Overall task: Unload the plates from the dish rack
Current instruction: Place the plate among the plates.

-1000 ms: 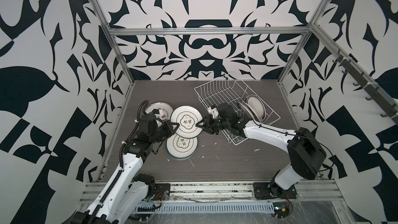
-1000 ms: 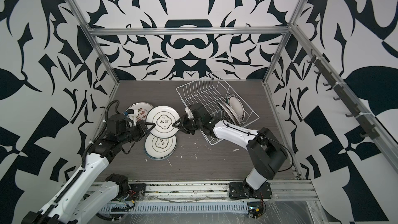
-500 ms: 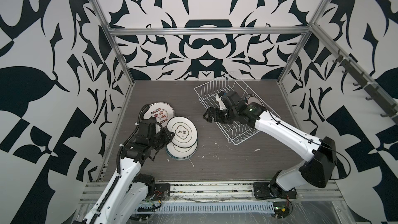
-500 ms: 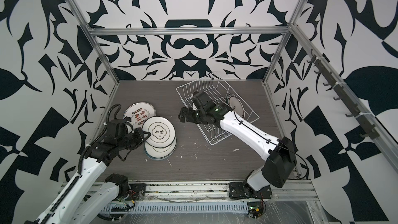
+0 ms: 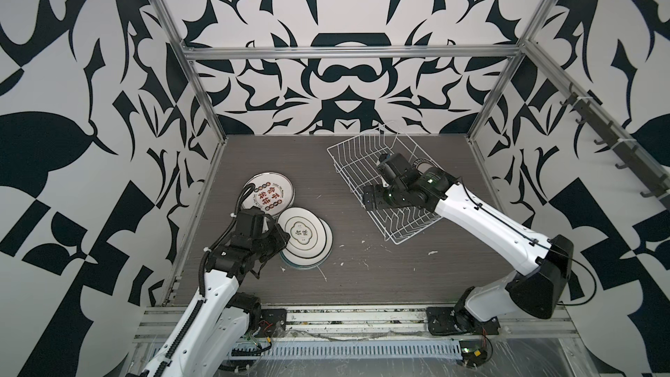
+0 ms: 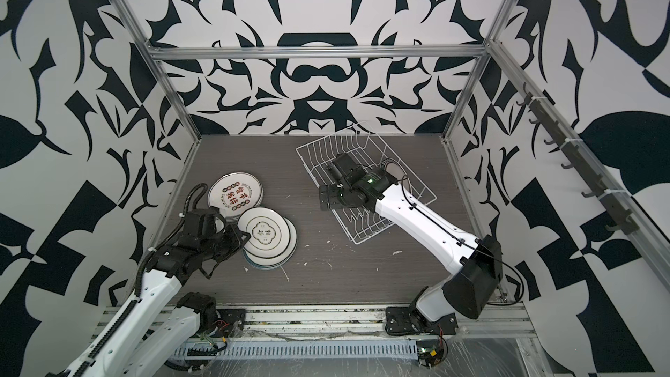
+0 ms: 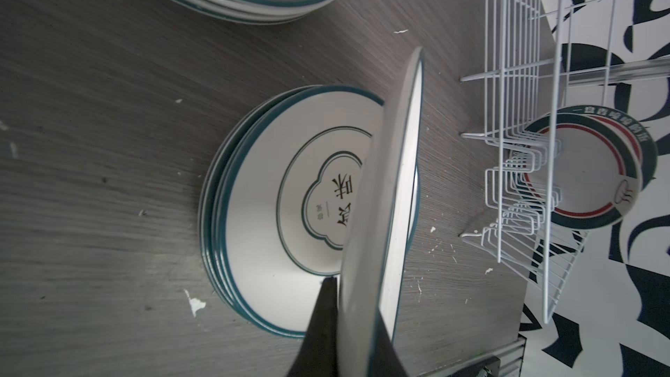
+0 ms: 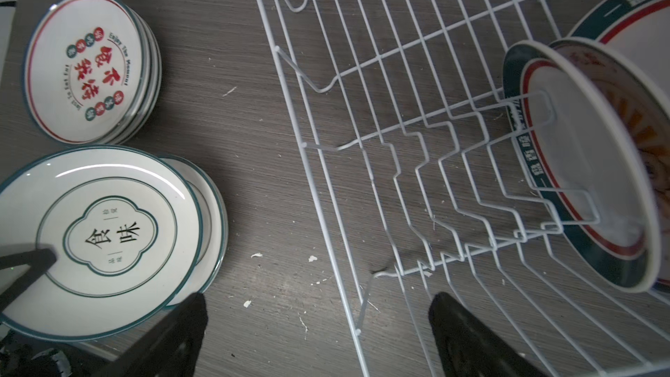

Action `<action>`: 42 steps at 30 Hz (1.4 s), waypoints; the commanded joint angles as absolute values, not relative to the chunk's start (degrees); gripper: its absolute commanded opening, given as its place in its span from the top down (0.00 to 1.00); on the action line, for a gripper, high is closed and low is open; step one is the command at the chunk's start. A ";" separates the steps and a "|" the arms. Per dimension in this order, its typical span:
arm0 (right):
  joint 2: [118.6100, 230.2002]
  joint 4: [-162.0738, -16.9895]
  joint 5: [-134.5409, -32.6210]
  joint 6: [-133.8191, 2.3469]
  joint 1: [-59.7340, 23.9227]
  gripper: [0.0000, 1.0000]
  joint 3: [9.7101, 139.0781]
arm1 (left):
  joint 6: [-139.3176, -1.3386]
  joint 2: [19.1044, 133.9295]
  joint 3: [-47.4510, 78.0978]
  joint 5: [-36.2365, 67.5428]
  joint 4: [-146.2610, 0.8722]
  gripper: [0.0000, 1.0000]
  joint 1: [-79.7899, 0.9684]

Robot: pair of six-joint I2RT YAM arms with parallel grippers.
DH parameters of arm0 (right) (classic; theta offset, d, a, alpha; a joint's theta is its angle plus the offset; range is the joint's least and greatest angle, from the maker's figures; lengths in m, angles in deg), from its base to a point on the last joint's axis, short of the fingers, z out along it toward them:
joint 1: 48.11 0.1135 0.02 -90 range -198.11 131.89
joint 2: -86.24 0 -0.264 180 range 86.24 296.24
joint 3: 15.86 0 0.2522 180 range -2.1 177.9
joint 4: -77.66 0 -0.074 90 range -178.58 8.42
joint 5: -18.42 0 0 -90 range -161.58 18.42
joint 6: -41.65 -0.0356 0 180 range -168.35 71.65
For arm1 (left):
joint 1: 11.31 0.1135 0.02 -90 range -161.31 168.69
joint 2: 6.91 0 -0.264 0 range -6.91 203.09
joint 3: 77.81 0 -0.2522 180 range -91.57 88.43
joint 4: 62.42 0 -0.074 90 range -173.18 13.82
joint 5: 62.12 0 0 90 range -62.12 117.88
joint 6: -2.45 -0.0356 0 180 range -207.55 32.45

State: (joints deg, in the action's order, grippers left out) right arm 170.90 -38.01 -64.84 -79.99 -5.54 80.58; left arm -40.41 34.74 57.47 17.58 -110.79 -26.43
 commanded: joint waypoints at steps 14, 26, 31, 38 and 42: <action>169.83 -35.07 -61.05 -78.23 -5.63 0.01 83.08 | -39.78 35.45 59.42 18.66 -109.00 1.00 -26.26; 169.99 -36.15 -61.04 -77.89 -5.62 0.00 82.21 | -39.74 37.43 58.56 19.45 -110.18 0.84 -26.28; 170.11 -36.46 -61.21 -77.83 -5.63 0.01 82.19 | -39.74 38.21 58.62 19.87 -110.66 0.80 -26.28; 170.77 -36.92 -61.74 -77.54 -5.60 0.01 82.19 | -39.74 39.47 57.72 21.38 -112.15 0.61 -26.30; 171.10 -37.23 -62.09 -77.49 -5.66 0.00 82.20 | -39.69 40.34 57.27 22.85 -113.12 0.53 -26.28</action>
State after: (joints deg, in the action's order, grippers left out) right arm 170.97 -36.18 -62.37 -78.11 -5.54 80.69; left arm -39.56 39.98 58.93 21.25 -111.18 -26.43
